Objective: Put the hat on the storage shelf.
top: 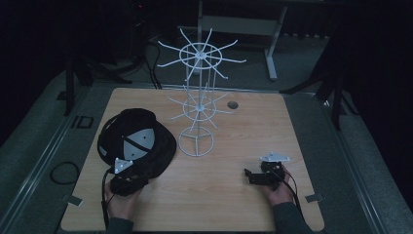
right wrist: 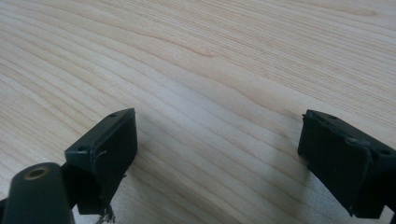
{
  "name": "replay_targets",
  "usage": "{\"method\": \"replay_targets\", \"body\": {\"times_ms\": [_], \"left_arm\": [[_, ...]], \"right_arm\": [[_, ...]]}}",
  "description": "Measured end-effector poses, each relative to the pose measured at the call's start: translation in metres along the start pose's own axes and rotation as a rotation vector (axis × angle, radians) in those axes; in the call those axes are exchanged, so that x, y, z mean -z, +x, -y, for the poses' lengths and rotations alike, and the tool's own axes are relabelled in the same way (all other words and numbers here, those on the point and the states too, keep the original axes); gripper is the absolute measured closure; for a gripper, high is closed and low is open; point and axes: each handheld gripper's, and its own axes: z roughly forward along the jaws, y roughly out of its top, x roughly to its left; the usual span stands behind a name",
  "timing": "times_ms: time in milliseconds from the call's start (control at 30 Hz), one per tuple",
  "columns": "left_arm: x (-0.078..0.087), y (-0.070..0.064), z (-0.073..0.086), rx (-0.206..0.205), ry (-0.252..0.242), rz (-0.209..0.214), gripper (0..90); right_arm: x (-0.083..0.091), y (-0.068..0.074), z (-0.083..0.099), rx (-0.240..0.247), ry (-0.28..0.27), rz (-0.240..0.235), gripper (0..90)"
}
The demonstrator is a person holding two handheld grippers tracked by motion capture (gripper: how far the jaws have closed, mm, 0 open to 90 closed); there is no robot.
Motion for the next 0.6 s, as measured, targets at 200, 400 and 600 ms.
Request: {"method": "replay_targets", "body": {"times_ms": [200, 400, 600], "left_arm": [[0.003, -0.004, -0.002, -0.04, -0.054, -0.011, 47.0], [-0.009, -0.01, -0.001, -0.065, -0.004, -0.002, 46.8], [-0.016, -0.012, -0.001, -0.068, 0.012, 0.002, 47.6]], "right_arm": [[0.0, 0.0, 0.0, 0.0, 0.0, 0.0, 11.7], [0.0, 0.0, 0.0, 0.0, 0.0, 0.0, 11.7], [0.0, 0.0, 0.0, 0.0, 0.0, 0.0, 11.7]]}}
